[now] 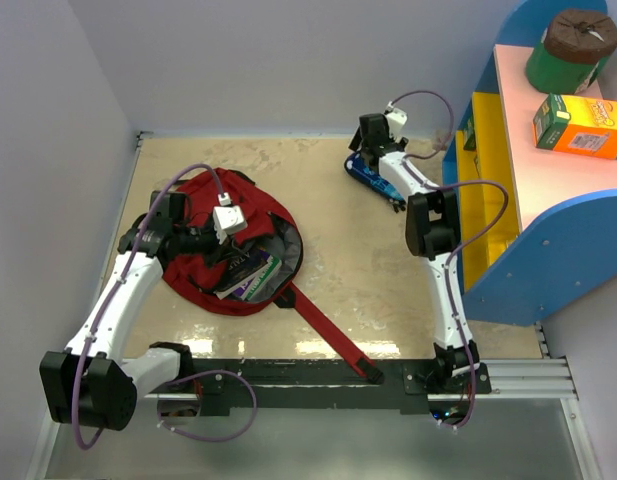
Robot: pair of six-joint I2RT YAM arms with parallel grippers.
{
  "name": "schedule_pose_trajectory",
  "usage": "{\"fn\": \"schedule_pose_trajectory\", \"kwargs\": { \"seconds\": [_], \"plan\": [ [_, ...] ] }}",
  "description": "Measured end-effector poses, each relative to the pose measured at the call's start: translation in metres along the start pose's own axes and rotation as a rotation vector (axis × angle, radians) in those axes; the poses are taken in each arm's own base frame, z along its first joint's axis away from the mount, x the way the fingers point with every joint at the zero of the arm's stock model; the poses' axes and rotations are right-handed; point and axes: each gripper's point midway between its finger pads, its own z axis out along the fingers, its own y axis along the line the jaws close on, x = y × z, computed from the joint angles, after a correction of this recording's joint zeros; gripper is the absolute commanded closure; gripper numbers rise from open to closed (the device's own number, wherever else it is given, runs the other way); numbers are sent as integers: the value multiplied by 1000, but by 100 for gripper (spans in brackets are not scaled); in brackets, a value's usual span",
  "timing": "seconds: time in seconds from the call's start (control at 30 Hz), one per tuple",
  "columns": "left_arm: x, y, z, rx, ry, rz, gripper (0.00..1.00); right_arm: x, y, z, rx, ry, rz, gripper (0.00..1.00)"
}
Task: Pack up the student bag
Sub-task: Move the stationery to the center of the board, then pick up the stationery from the center of the board.
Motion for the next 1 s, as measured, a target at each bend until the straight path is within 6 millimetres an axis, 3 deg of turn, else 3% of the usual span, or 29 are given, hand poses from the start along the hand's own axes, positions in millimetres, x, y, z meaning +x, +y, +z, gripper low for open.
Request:
{"fn": "schedule_pose_trajectory", "kwargs": {
  "seconds": [0.13,0.23,0.3,0.43,0.57,0.7,0.8,0.9,1.0],
  "plan": [
    [0,0,0,0,1,-1,100,12,14,-11,-76,41,5,1],
    [0,0,0,0,1,-1,100,33,32,-35,-129,77,-18,1],
    [0,0,0,-1,2,-1,100,57,50,-65,-177,111,-36,1],
    [0,0,-1,-3,0,3,100,124,85,-143,-289,209,-80,1],
    [-4,-1,-4,-14,-9,16,100,166,84,-204,-350,274,-111,1],
    [-7,-1,-7,-27,-17,31,100,169,58,-222,-321,305,-132,1],
    [-9,-2,-9,-32,-20,38,100,153,30,-224,-263,283,-159,1],
    [-10,-2,-10,-37,-24,44,100,131,16,-225,-237,236,-175,1],
    [-12,-3,-13,-43,-29,52,100,124,-3,-227,-224,218,-197,1]
  ]
}}
